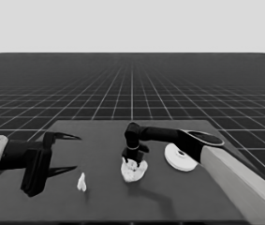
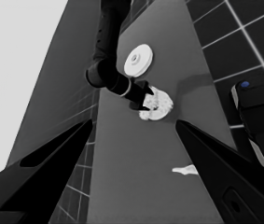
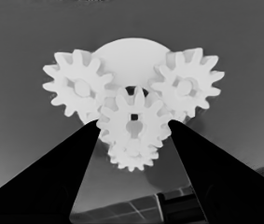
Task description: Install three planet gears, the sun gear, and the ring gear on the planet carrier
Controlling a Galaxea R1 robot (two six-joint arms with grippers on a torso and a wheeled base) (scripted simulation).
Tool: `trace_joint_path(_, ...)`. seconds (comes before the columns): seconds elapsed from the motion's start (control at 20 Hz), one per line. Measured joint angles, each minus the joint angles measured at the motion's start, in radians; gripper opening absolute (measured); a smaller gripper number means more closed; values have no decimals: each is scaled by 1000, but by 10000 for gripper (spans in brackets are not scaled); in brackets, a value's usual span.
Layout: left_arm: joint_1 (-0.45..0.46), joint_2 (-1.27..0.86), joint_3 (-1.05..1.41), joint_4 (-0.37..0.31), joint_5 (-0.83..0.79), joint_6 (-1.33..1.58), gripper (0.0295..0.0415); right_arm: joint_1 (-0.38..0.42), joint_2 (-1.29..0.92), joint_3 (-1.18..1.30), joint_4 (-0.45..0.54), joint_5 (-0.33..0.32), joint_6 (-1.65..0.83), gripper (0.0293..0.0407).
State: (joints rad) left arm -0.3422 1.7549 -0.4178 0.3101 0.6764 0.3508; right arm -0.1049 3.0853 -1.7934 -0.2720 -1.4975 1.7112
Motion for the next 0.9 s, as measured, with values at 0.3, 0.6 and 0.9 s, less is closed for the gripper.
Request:
trace_joint_path(0.3,0,0,0,0,0,0,385,0,0,0,0,0,63,309)
trace_joint_path(0.6,0,0,0,0,0,0,385,-1,0,0,0,0,126,309)
trace_joint_path(0.9,0,0,0,0,0,0,385,-1,0,0,0,0,188,309)
